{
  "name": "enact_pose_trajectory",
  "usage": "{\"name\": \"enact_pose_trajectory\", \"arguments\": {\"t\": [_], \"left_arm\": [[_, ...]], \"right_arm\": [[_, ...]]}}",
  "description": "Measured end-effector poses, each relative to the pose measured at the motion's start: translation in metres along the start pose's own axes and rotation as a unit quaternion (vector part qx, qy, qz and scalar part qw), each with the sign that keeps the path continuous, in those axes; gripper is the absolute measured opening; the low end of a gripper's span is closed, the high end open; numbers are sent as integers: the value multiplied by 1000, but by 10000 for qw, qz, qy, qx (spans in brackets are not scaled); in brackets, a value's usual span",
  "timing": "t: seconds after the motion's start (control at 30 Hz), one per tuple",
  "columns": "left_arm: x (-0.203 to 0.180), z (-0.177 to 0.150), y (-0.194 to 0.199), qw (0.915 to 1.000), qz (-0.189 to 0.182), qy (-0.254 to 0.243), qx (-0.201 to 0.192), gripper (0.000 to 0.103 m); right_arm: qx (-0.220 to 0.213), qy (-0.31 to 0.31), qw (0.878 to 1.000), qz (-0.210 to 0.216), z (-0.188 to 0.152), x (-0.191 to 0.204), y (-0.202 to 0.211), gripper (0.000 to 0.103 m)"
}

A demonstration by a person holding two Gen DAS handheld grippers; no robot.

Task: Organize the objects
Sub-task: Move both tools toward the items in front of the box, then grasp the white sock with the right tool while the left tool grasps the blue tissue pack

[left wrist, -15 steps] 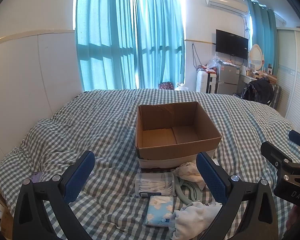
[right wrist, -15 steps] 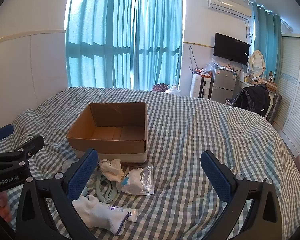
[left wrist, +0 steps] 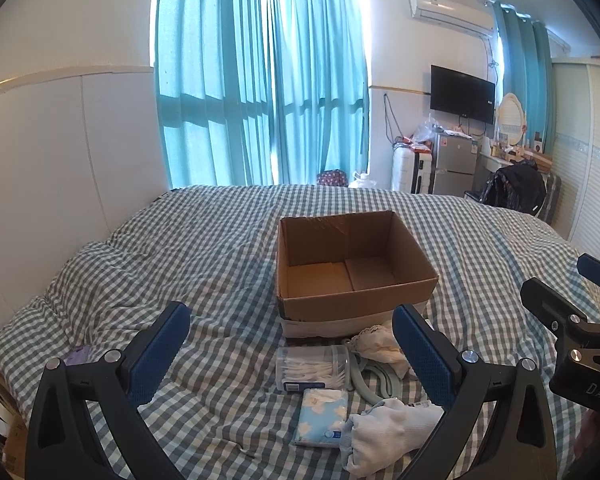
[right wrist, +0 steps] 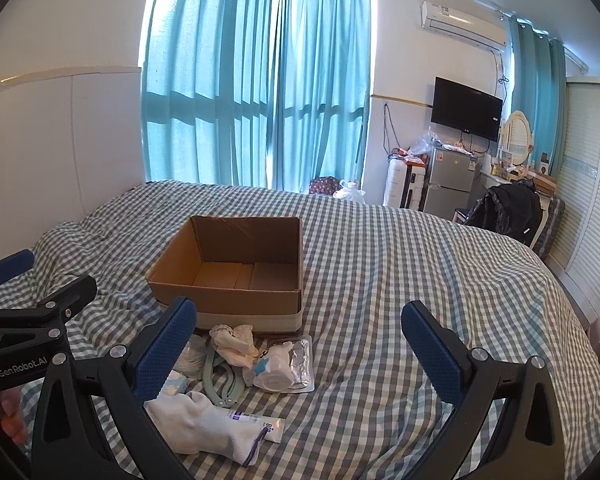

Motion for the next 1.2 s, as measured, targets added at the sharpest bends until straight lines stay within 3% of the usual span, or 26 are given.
{"name": "enact_pose_trajectory", "arguments": {"t": [0.33,0.53,0.83,1.0,1.2], "left_arm": [[9,-6,11,10000,38,59,45,103],[22,-21,7,9996,117,127,220,103],[45,-72,-29,9954,404,72,862,103],[59,-99,-51,9912,544,70,1204,103],[62,-112,-60,9894,521,53,1352,103]], "right_arm": [[-53,185,9997,116,5,16,17,103],[166,341,9989,293,-9,33,13,103],[1339,623,9836,1039,-86,83,-40,103],[1950,651,9681,1432,-128,110,-65,95],[2502,839,9528,1504,-165,122,-85,78]]}}
Point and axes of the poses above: each gripper's, at about its wrist camera, not at the fingertips, and y roughly against the way its jaws point, x to its left, z to its top, the point moved 9 cm from there along -y, roughly the way its jaws point, and after that the axes turned 2 degrees about z, right-handed, at the moved point
